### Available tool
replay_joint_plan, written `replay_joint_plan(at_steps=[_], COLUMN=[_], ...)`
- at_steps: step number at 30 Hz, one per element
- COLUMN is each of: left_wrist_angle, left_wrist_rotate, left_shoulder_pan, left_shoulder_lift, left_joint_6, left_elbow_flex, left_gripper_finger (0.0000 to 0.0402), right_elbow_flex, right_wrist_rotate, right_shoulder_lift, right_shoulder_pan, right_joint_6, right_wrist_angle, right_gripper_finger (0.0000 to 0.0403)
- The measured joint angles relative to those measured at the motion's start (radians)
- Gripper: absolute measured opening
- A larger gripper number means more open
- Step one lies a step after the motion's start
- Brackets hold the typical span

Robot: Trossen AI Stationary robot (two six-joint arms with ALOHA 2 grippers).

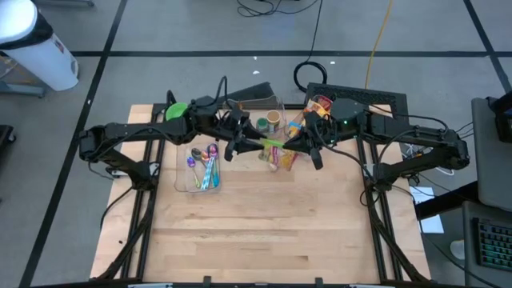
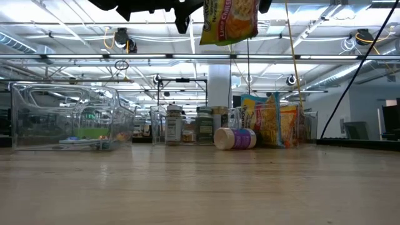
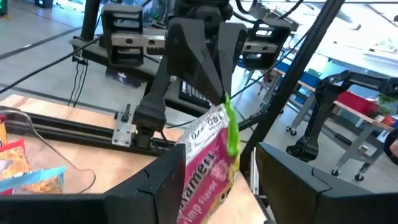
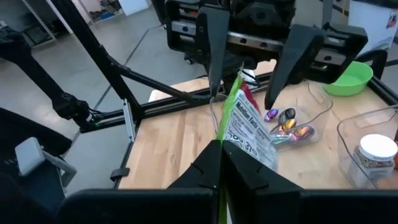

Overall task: Pick & Place Food Item
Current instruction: Put the green noodle pack into the right transparent bin

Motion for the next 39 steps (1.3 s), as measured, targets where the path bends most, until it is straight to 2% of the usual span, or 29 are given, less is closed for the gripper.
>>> replay_joint_plan(at_steps=[9,12,15,20,22,28,31,39], left_wrist_angle=[0.005,0.003,-0.004,-0.003,-0.003,0.017,0.023,0.028], left_wrist_rotate=[-0.003,0.0,0.011,0.014,0.014,0.04,0.041,0.027], left_shoulder_pan=[0.0,0.0,0.0,0.0,0.0,0.0,0.0,0.0], left_shoulder_lift=[0.0,0.0,0.0,0.0,0.0,0.0,0.0,0.0], left_joint_6=[-0.007,-0.008,-0.008,0.017,0.025,0.03,0.02,0.006], left_elbow_flex=[0.0,0.0,0.0,0.0,0.0,0.0,0.0,-0.001], left_gripper_finger=[0.02,0.0184,0.0141,0.0038,0.0011,0.0004,0.0003,0.0002], right_elbow_flex=[0.001,0.0,0.0,0.0,0.0,0.0,0.0,0.0], right_wrist_rotate=[-0.023,-0.023,-0.023,-0.023,-0.023,-0.021,0.012,0.032], right_shoulder_lift=[0.028,0.035,0.043,0.043,0.043,0.043,0.037,0.031], right_shoulder_pan=[0.0,0.0,0.0,0.0,0.0,-0.001,-0.014,-0.103], right_joint_6=[-0.014,-0.014,-0.013,-0.012,-0.011,-0.011,0.013,0.138], right_wrist_angle=[0.056,0.055,0.06,0.062,0.066,0.121,0.164,0.36], right_gripper_finger=[0.0,0.0,0.0,0.0,0.0,0.0001,0.0009,0.0077])
